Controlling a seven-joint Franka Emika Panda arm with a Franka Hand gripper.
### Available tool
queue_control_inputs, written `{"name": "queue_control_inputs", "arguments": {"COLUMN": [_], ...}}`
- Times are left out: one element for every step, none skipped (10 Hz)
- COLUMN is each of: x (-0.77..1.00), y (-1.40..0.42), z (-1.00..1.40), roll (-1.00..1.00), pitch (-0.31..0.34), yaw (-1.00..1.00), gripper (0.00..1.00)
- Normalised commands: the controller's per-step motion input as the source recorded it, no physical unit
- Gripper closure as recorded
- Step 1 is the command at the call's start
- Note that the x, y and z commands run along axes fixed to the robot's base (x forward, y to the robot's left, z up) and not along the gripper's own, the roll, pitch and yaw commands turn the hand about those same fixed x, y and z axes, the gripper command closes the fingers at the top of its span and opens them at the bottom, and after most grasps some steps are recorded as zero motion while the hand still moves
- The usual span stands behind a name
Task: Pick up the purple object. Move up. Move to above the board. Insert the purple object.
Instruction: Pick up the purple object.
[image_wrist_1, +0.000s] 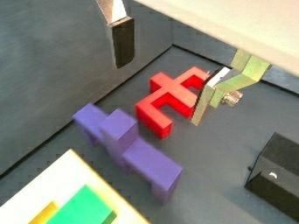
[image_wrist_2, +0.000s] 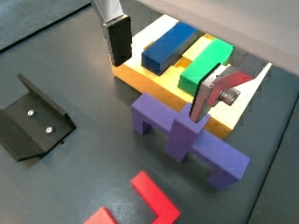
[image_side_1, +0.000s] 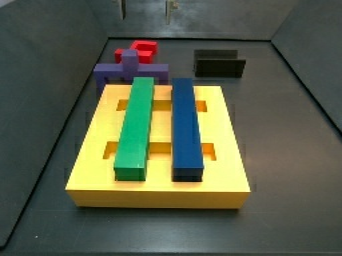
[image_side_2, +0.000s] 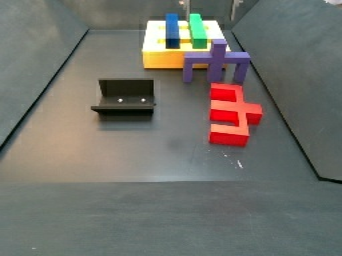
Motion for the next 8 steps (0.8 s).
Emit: {"name": "queue_control_inputs", "arguments": {"x": [0.00,0.00,-0.12,-0.41,-0.49,-0.43,-0.44,-0.24], "y": [-0.60,-0.32,0.00,0.00,0.04,0.04,-0.03,0.00], "z": [-0.04,-0.11,-0.28,-0.30,-0.31,-0.31,-0.44,-0.47], "roll": [0.30,0.19,0.13,0.17,0.17,0.11,0.16,0.05], "pitch": [-0.010,-0.017,-0.064,-0.107,-0.094,-0.090,-0.207,-0.247], "yaw": [0.25,0.20,0.08,0.10,0.06,0.00,0.08,0.17], "gripper": [0.00,0.00,0.00,0.00,0.00,0.00,0.00,0.00]}}
